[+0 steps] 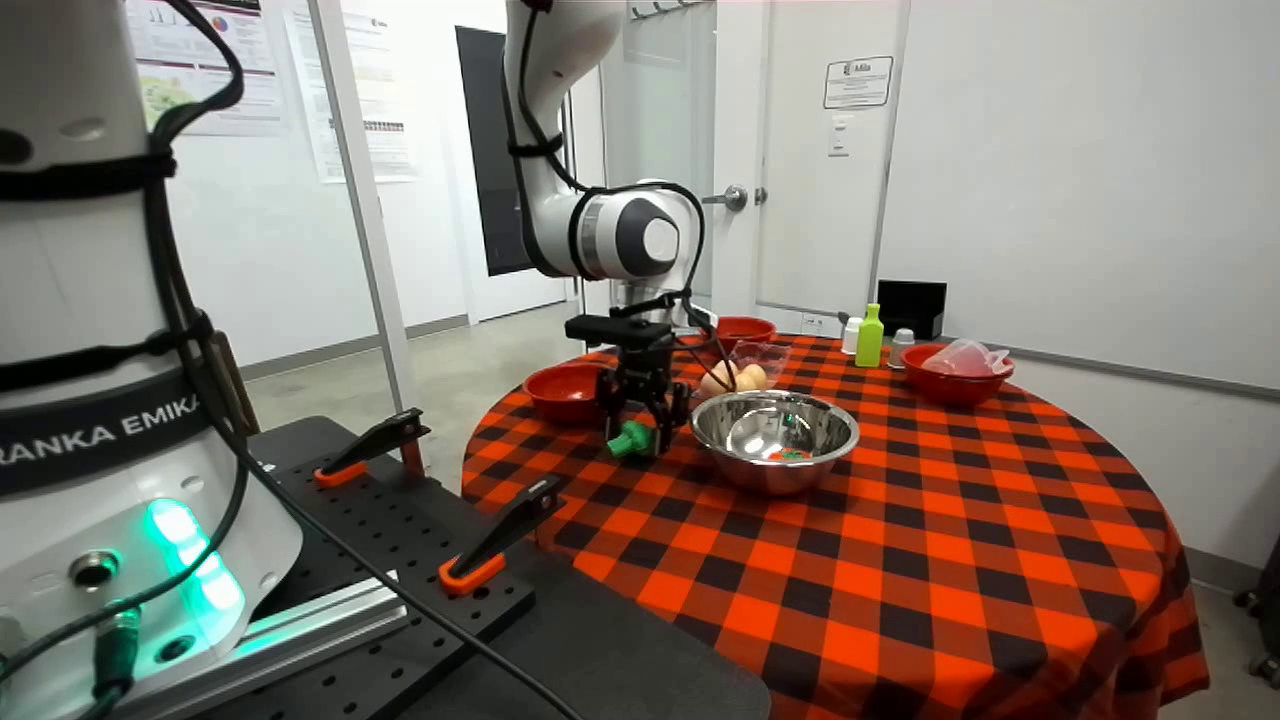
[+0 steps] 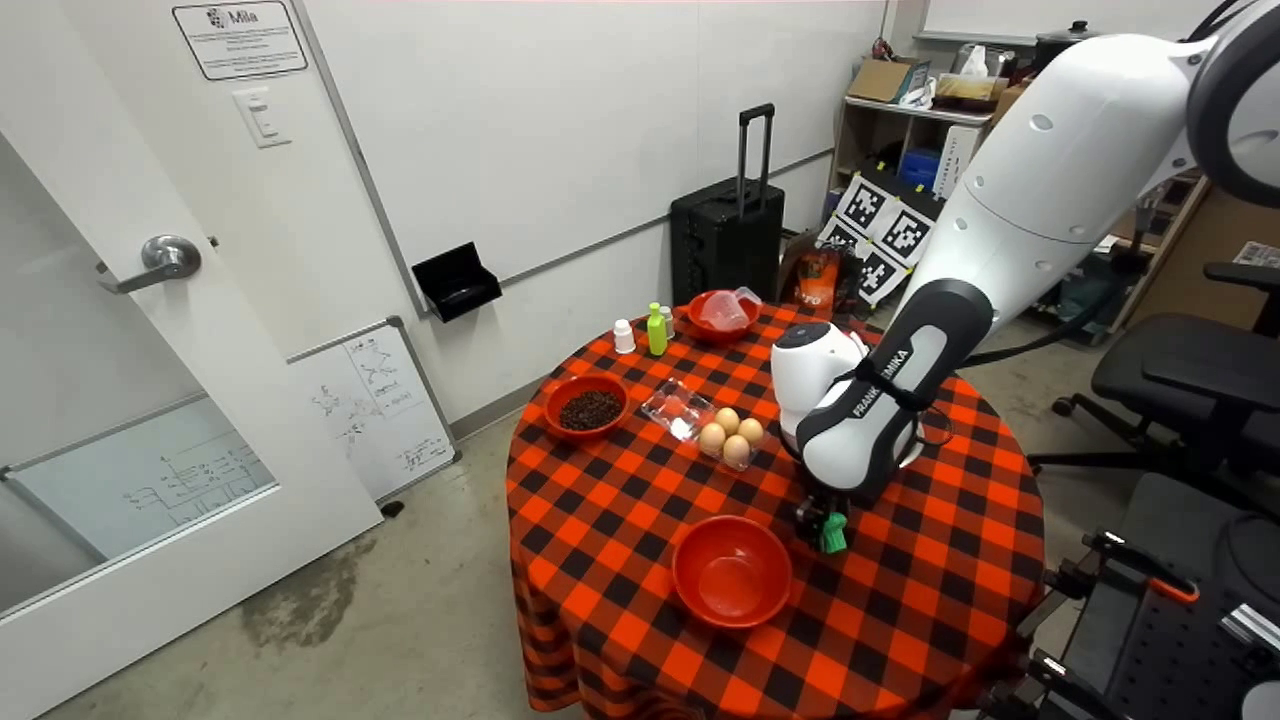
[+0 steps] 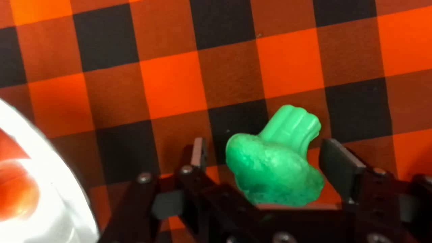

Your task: Pick up the green object from the table and put it in the bowl

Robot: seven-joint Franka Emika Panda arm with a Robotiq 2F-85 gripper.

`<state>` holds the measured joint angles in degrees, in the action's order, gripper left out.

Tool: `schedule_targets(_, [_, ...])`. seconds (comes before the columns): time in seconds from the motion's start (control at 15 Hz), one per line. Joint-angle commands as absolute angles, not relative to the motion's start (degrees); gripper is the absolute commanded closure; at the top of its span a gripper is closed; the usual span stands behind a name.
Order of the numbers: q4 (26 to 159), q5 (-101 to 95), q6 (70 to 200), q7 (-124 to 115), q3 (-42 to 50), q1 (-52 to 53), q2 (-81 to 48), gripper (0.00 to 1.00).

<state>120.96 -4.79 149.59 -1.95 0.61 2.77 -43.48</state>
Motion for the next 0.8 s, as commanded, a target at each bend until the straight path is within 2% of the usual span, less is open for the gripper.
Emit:
schedule_targets(0.0, [118.79,-5.33,148.8,-1.28,1.32,3.26,-45.04,0.46])
schedule_targets(0.2, [119.64,-5.54,148.97,-1.57,1.7,3.55,-43.84,0.69])
schedule_targets(0.27, [120.0,-5.63,149.09,-1.64,1.8,3.65,-43.37,0.73])
schedule_targets(0.33, [120.24,-5.63,149.13,-1.7,1.82,3.69,-42.99,0.74])
schedule_targets(0.47, [121.81,-5.72,149.51,-1.77,1.79,3.87,-40.86,0.82])
schedule_targets(0.73, [125.44,-5.94,149.54,-2.2,2.13,4.24,-34.28,0.85])
